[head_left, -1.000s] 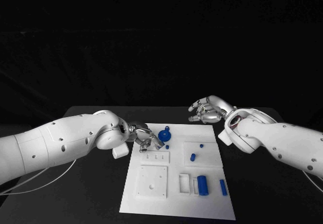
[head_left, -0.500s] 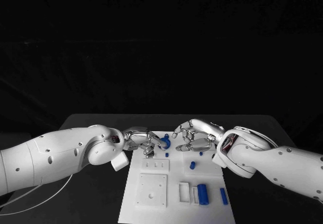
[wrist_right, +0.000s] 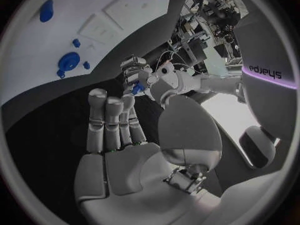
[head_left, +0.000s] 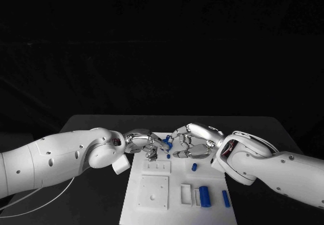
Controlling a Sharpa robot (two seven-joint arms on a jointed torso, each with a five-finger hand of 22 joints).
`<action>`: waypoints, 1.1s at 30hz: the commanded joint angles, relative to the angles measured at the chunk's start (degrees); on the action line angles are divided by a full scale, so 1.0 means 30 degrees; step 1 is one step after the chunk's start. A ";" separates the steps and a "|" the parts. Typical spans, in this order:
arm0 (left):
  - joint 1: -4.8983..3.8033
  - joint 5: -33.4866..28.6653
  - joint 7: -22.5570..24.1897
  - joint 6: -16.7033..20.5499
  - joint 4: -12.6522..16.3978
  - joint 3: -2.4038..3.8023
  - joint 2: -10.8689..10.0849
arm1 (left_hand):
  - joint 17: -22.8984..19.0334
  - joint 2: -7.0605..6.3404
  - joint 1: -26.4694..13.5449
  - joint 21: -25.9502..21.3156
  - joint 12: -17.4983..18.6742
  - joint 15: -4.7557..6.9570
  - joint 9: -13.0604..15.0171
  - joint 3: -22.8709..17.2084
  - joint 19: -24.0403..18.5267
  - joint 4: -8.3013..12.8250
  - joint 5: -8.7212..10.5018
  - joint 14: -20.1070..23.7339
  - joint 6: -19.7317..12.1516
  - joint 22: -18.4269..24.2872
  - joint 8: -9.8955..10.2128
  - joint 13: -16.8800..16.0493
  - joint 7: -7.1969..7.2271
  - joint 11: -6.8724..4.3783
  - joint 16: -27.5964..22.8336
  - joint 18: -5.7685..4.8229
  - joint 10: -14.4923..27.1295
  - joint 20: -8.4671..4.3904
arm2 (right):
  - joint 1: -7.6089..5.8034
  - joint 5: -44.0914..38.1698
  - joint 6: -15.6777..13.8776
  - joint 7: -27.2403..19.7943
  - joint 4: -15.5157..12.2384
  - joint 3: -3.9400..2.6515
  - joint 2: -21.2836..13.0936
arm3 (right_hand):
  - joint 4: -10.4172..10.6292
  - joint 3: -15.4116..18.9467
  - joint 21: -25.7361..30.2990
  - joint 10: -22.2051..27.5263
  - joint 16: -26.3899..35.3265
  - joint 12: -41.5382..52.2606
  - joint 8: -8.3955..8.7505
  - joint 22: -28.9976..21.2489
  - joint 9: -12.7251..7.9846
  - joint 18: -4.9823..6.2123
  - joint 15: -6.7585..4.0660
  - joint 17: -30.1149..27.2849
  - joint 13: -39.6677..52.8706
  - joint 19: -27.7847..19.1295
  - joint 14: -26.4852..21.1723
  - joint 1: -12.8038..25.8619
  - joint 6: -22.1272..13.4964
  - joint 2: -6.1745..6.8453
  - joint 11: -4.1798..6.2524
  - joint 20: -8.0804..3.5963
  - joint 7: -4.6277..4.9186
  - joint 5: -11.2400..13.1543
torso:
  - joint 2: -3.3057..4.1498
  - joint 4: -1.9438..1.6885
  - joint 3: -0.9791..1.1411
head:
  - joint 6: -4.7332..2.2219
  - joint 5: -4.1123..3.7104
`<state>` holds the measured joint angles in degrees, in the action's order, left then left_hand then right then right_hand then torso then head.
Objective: Assemble the parts on the task board
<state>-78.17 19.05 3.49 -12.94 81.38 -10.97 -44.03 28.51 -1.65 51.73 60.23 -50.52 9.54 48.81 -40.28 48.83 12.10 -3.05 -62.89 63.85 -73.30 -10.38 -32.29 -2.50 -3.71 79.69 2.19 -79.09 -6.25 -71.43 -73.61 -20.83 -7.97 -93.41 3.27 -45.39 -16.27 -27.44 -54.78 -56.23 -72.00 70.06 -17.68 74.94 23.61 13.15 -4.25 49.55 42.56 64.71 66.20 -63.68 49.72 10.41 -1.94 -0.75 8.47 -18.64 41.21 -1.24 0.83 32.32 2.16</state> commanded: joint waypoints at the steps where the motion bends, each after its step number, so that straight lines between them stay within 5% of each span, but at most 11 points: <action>1: 0.0007 0.0102 0.0326 -0.0603 0.0046 0.0006 -0.0007 | -0.0016 0.0482 0.0715 -0.0101 0.0083 0.0022 0.0025 -0.0100 -0.0133 -0.0051 -0.0059 0.0114 0.0217 0.0024 -0.0068 0.0024 0.0006 -0.0059 -0.0063 -0.0295 0.0897 -0.2689 | 0.0029 -0.0321 -0.0613 -0.0446 -0.0095 0.0004 -0.0024 | 0.0017 0.0103 -0.0152 -0.0191 -0.0121 0.0105 0.0064 0.0468 -0.0022 0.0617 -0.0003 0.0045 0.0051 -0.0007 0.0127 -0.0035 0.0005 0.0015 -0.0010 -0.0185 -0.0005 0.0125 | 0.0018 0.0010 0.0011 | 0.0052 0.0015; 11: 0.0022 0.0827 0.0110 -0.0834 0.0077 0.0006 0.0017 | -0.0009 0.0453 0.0781 -0.0110 0.0068 0.0026 0.0021 -0.0100 -0.0126 -0.0059 -0.0094 0.0106 0.0244 0.0023 -0.0087 0.0023 0.0013 -0.0066 -0.0042 -0.0304 0.0886 -0.2687 | 0.0033 -0.0118 -0.0630 -0.0565 -0.0210 0.0004 0.0073 | 0.0261 -0.0229 -0.0358 -0.0226 -0.0197 0.0119 0.0077 0.0431 -0.0037 0.0617 -0.0015 0.0086 0.0172 -0.0011 0.0155 0.0167 0.0079 -0.0261 0.0005 -0.0252 -0.0020 0.0414 | 0.0018 0.0015 0.0006 | 0.0098 0.0068; 19: 0.0022 0.0827 0.0095 -0.0841 0.0088 0.0006 0.0015 | -0.0008 0.0445 0.0796 -0.0112 0.0066 0.0027 0.0020 -0.0098 -0.0123 -0.0064 -0.0097 0.0106 0.0248 0.0023 -0.0091 0.0024 0.0014 -0.0067 -0.0038 -0.0307 0.0886 -0.2687 | 0.0035 -0.0105 -0.0289 -0.0468 -0.0152 0.0006 0.0150 | 0.0880 -0.1621 -0.0581 -0.0288 -0.0257 0.0056 0.0027 0.0409 -0.0040 0.0617 -0.0080 0.0117 0.0340 -0.0077 0.0174 0.0085 0.0360 -0.0555 0.0080 -0.0309 -0.0094 0.2520 | 0.0019 0.0010 0.0002 | 0.0132 0.0086; 24: 0.0022 0.0817 0.0183 -0.0915 0.0086 0.0006 0.0024 | -0.0007 0.0442 0.0800 -0.0114 0.0066 0.0027 0.0018 -0.0095 -0.0120 -0.0073 -0.0094 0.0107 0.0250 0.0023 -0.0092 0.0024 0.0014 -0.0067 -0.0037 -0.0309 0.0887 -0.2686 | 0.0036 -0.0231 -0.0031 -0.0452 -0.0115 0.0017 0.0210 | 0.1083 -0.2121 -0.0722 -0.0341 -0.0312 0.0047 -0.0157 0.0415 0.0027 0.0617 -0.0178 0.0151 0.0436 -0.0104 0.0184 0.0109 0.0783 -0.0671 0.0185 -0.0330 -0.0217 0.3142 | 0.0017 0.0008 0.0001 | 0.0131 0.0094; 33: 0.0022 0.0595 0.0249 -0.0873 0.0090 0.0006 0.0006 | -0.0010 0.0456 0.0788 -0.0130 0.0072 0.0022 0.0006 -0.0056 -0.0116 -0.0159 -0.0029 0.0123 0.0236 0.0025 -0.0090 0.0032 0.0005 -0.0060 -0.0038 -0.0329 0.0912 -0.2677 | 0.0036 -0.0358 0.0460 -0.0479 -0.0139 0.0045 0.0254 | 0.0979 -0.2174 -0.0851 -0.0358 -0.0363 0.0032 -0.0291 0.0424 0.0079 0.0617 -0.0287 0.0189 0.0514 -0.0143 0.0174 0.0195 0.1090 -0.0473 0.0299 -0.0351 -0.0337 0.3213 | 0.0013 0.0004 -0.0001 | 0.0155 0.0116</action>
<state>-78.09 21.24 3.48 -14.75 81.49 -10.99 -44.07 28.53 -1.80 52.04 60.11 -50.52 9.46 48.73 -40.29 48.83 11.80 -2.81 -62.75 63.85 -73.31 -10.26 -32.24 -2.50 -3.71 79.69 2.19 -79.08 -6.25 -71.39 -73.83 -21.28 -8.81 -93.72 3.37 -44.71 -13.12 -33.78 -57.09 -57.25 -72.76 70.09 -18.19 74.93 23.79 12.40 -4.81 50.05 44.05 64.36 66.75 -63.34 52.66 8.87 -1.33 -1.46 7.38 -8.87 41.26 -1.21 0.83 32.77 2.47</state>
